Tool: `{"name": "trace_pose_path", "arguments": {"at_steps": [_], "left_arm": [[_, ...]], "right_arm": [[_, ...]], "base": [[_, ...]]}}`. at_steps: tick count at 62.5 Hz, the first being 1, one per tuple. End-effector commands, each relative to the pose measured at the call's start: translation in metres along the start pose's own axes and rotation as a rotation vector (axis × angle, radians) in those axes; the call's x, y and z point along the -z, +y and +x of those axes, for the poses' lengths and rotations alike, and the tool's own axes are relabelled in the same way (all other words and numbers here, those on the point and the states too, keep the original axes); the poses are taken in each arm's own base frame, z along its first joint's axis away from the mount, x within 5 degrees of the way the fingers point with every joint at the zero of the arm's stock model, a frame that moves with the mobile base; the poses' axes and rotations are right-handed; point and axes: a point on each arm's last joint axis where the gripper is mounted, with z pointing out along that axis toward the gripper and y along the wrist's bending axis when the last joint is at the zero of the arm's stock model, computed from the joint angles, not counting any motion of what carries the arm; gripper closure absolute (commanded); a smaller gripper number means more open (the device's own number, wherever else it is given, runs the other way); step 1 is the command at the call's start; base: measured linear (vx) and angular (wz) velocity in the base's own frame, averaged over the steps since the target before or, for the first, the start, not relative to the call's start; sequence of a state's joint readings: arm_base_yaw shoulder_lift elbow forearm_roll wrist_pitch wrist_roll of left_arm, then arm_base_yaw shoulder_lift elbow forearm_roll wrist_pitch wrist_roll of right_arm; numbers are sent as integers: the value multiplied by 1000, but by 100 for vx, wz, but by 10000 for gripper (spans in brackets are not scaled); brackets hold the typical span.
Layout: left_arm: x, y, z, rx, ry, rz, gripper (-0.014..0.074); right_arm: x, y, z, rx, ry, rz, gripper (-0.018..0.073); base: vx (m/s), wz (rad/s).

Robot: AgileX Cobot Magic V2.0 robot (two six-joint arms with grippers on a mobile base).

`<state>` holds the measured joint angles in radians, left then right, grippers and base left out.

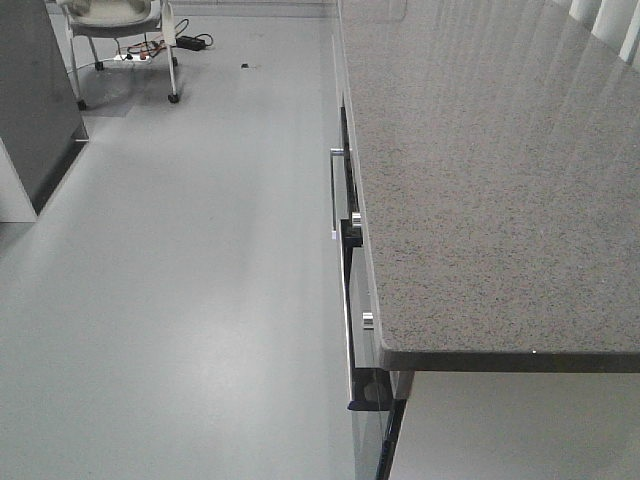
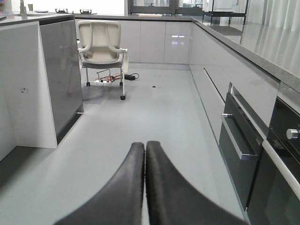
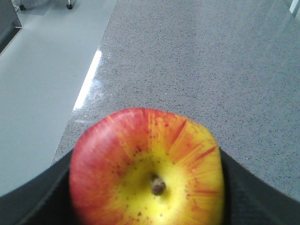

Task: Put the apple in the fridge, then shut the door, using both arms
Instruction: 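Lift the apple off the countertop with the right gripper, then drive the base away from the counter toward the open refrigerator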

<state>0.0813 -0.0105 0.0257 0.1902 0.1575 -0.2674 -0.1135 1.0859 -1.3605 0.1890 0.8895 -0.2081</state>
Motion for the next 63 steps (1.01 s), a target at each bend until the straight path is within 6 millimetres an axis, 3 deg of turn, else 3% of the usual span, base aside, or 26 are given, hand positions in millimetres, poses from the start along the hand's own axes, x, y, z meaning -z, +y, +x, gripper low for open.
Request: {"name": "trace_pose_path", "arguments": {"at_steps": [1,63], "left_arm": [[0,-1,3,5,-52,19,603],[0,-1,3,5,-52,19,603]], "right_arm": [[15,0,-14,10,-123,14,543],[15,0,-14,10,-123,14,543]], "base": [[0,0],[-1,4]]}}
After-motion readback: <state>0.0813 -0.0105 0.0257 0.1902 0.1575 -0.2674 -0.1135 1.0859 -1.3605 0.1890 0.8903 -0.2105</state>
